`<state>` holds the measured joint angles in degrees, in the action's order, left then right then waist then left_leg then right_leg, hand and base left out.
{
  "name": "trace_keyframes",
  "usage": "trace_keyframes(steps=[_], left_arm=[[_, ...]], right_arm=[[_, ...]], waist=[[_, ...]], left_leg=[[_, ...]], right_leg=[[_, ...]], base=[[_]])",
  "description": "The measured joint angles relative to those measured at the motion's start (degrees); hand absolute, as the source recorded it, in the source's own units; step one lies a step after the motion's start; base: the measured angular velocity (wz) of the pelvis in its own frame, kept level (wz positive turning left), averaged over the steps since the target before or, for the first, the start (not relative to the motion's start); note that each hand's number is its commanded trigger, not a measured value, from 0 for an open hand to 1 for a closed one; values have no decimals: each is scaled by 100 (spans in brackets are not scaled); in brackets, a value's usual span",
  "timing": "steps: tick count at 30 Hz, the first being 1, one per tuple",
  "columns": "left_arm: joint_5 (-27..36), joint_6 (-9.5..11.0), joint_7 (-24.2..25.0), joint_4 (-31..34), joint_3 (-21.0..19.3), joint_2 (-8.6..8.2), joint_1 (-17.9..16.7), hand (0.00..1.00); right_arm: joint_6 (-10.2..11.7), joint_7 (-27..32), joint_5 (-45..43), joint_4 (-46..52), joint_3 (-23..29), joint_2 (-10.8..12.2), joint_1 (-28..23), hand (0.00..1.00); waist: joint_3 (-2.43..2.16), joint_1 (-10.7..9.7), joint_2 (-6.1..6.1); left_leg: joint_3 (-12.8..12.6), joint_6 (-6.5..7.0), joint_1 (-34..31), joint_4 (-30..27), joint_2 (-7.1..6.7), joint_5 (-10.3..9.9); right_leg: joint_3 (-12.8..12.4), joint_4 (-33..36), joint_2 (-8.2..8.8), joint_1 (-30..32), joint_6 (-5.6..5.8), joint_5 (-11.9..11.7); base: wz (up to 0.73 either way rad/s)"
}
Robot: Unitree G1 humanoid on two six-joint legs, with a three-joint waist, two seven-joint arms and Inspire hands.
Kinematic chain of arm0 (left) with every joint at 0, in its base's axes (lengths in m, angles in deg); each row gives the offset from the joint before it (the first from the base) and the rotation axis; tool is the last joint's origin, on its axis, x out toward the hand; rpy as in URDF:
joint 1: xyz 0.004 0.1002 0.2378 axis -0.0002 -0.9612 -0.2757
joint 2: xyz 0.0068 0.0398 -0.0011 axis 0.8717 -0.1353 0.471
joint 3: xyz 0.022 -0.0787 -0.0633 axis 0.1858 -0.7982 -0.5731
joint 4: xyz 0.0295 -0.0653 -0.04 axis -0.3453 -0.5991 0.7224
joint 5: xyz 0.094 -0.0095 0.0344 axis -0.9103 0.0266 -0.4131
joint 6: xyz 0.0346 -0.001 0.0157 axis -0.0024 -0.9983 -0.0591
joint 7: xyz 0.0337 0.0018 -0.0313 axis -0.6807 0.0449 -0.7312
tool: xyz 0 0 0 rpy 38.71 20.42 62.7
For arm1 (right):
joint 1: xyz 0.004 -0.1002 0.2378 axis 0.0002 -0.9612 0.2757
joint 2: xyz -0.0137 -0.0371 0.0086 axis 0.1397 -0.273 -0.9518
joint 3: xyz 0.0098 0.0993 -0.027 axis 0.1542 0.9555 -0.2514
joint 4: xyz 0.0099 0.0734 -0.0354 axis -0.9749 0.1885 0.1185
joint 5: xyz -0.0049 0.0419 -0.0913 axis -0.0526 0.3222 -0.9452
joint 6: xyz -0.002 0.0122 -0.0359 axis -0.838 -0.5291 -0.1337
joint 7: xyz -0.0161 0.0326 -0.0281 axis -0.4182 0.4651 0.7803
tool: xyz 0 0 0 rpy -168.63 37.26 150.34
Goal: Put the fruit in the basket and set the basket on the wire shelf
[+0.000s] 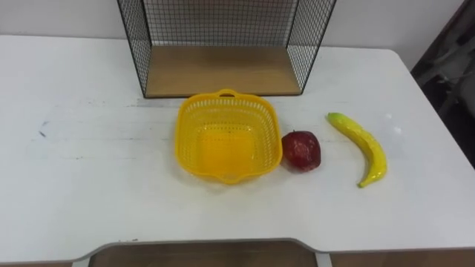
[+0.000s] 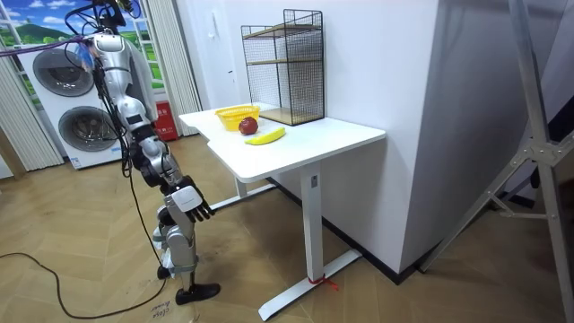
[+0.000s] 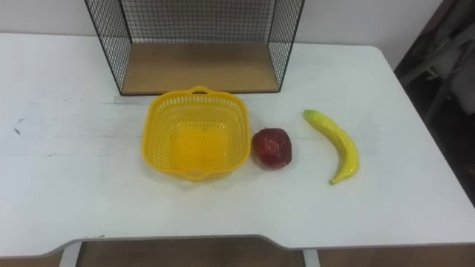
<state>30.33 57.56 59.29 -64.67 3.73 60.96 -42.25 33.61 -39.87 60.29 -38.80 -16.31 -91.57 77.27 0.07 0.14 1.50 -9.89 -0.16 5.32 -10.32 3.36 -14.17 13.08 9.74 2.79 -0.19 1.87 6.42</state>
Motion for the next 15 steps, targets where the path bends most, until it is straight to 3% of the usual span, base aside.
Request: trace_keyframes(steps=[8,15], left_arm=[[42,18,0,-43,-12,-54,90,0],[51,48,-2,6,-486,-160,3,0]], right_arm=[[1,227,295,-9,21,4,-53,0],[-93,556,1026,-281,669,36,-126,0]], waist=[[0,-5,-45],[-3,-112,-42]], left_leg=[[25,-4,-12,-6,2,-6],[-59,-2,5,10,-3,-6]], right_leg=[[-3,17,-6,9,-4,-2],[-61,57,-6,44,1,10]], base=[[1],[-3]])
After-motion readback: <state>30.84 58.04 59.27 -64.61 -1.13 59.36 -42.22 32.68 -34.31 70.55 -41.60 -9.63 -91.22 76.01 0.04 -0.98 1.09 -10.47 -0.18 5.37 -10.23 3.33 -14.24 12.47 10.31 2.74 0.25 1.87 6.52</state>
